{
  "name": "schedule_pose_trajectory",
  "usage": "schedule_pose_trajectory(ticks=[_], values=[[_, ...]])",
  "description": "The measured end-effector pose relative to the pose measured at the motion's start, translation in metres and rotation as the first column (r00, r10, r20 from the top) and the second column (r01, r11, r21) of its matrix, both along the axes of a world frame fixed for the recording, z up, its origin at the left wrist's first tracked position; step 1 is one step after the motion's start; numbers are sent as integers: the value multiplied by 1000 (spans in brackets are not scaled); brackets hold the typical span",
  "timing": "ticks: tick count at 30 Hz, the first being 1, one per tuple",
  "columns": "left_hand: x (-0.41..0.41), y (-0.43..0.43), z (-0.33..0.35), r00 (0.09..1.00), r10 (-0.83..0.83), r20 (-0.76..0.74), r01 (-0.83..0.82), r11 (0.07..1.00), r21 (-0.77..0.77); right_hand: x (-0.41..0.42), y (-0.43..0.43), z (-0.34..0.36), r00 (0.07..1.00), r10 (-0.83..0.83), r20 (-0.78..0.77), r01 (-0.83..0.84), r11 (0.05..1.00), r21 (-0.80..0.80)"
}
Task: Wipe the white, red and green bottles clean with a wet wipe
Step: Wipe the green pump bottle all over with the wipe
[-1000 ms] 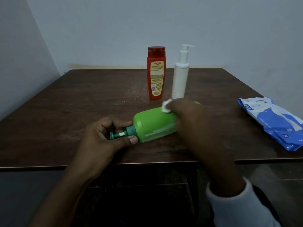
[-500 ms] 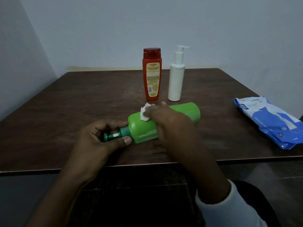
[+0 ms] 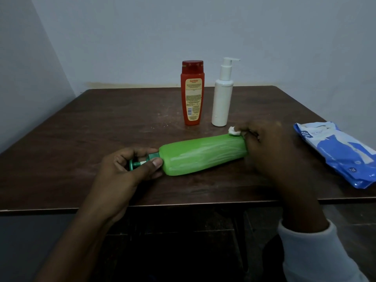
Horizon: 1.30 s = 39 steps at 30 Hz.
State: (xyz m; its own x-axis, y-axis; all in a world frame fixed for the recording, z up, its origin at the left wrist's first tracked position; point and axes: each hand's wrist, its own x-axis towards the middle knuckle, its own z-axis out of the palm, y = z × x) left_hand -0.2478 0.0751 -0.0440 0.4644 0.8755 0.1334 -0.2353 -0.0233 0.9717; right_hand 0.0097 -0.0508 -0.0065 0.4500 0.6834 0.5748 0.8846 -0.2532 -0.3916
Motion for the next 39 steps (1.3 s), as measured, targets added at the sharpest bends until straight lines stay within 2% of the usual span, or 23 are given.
schedule_pose_trajectory(ticks=[4,18,24,27,30,33,39], values=[[2,1,3,1000,20,-11,-20,999,-33,1,-3,1,999,37,-30,-37,999,9],[4,0,5,997,56,-57,-58,997,-49,-31,-5,6,995,-19,-93,3,985,-172],[4,-2,8,994,59,-95,-62,997,-35,-104,10,-1,995,100,-17,-102,990,-98],[3,-3,8,995,45,-94,-49,998,-39,-141,13,-10,971,237,40,-235,970,-58],[1,-4,8,997,26,-69,-29,999,-41,-155,16,-18,928,364,73,-358,930,-86],[1,-3,7,994,27,-102,-31,999,-36,-137,16,-12,949,309,58,-304,949,-82],[3,-1,5,997,34,-67,-34,999,-6,-56,8,2,999,13,40,-5,981,-195]])
